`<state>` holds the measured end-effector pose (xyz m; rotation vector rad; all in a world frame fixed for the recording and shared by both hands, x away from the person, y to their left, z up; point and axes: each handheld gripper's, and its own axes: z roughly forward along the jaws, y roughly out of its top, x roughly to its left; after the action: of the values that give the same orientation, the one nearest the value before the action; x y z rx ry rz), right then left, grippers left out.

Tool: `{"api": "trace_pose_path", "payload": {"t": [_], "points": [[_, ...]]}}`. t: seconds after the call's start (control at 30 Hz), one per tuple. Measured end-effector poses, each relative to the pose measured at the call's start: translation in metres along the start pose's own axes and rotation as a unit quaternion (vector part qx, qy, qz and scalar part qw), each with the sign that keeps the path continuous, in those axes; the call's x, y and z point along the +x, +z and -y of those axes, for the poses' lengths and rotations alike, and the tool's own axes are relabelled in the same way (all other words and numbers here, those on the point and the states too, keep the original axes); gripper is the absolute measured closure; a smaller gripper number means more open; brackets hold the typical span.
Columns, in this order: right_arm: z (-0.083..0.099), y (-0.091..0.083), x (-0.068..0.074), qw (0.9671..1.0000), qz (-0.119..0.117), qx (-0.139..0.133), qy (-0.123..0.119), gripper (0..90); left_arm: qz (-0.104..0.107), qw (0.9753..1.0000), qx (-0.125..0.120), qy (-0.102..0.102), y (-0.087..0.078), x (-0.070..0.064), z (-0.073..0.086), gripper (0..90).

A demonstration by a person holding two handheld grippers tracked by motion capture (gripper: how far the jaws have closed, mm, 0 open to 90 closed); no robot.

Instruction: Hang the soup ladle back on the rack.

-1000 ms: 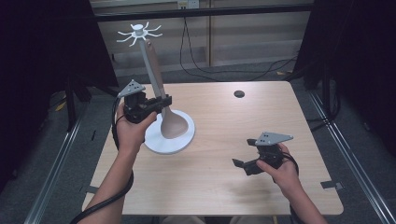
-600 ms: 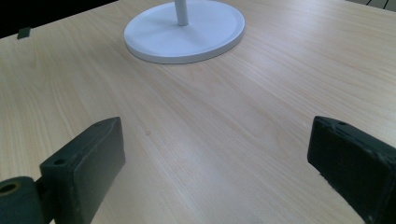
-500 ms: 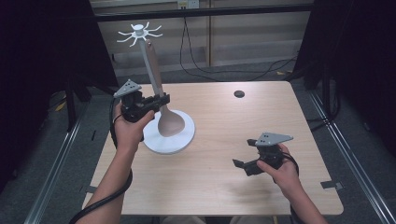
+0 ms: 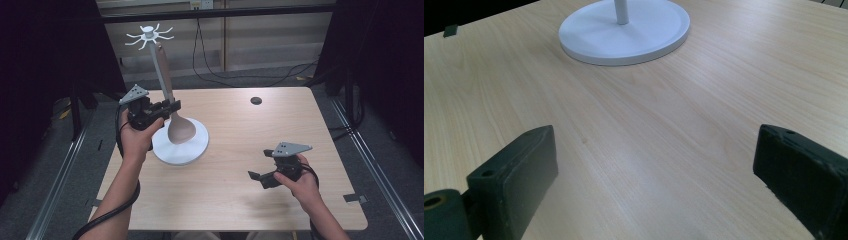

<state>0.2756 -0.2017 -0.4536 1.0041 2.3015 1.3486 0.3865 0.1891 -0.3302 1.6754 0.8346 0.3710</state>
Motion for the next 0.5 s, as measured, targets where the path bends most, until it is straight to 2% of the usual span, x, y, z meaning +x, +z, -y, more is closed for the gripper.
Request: {"api": "trace_pose_path", "payload": {"t": [0.1, 0.33, 0.5], "points": [[-0.0005, -0.0004, 0.0001, 1.0000, 0.001, -0.001, 0.000, 3.6, -0.003, 1.0000, 0.001, 0.002, 0.0006, 0.0002, -0.0003, 66.0], [-0.0005, -0.0007, -0.0003, 1.0000, 0.001, -0.002, 0.000, 3.7, 0.005, 1.0000, 0.005, 0.000, 0.0028, 0.0011, 0.0002, 60.4], [-0.0004, -0.0010, -0.0006, 1.0000, 0.001, -0.001, 0.000, 3.7, 0.000, 1.0000, 0.007, -0.005, 0.0036, 0.0003, 0.0022, 50.9]]}}
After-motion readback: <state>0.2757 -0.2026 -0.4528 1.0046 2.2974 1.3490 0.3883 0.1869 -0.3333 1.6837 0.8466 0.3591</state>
